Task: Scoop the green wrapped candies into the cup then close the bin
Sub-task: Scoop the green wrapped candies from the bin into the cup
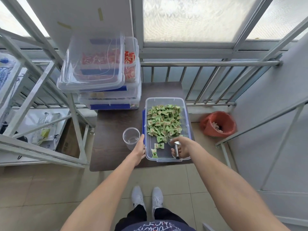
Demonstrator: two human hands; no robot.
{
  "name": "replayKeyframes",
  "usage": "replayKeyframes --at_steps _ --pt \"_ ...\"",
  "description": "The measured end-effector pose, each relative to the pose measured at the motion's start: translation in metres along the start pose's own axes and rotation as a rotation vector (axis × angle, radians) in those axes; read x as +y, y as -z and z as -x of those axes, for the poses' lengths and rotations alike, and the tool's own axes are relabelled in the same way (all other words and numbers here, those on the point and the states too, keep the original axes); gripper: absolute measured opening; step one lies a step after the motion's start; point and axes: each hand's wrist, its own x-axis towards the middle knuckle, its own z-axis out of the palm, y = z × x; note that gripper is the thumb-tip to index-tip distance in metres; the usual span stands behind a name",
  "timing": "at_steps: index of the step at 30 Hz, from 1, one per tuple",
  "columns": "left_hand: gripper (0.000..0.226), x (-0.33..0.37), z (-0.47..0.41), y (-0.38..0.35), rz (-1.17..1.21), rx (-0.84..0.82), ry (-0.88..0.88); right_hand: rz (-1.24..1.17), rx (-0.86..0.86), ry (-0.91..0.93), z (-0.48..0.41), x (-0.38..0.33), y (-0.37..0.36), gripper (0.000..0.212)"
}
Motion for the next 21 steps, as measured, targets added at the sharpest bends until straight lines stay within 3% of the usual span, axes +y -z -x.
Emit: replayKeyframes --at_steps 3,13,16,21 --pt "0.063 -0.001 -0.001 -0.001 0.000 -0.013 -0.017 -0.054 -0.003 -0.007 -0.007 -0.004 0.010 0.063" --pt "0.072 0.004 -0.013 -0.006 0.083 0.036 0.032 0.132 -0.169 -0.169 -0.002 -0.016 0.023 0.048" --pt "0.086 0.000 -0.024 -0.005 0.129 0.066 0.002 0.147 -0.222 -0.190 0.000 -0.022 0.020 0.036" --pt "0.073 0.003 -0.016 -0.004 0.188 0.097 0.003 0.161 -0.207 -0.183 -0.010 -0.020 0.022 0.036"
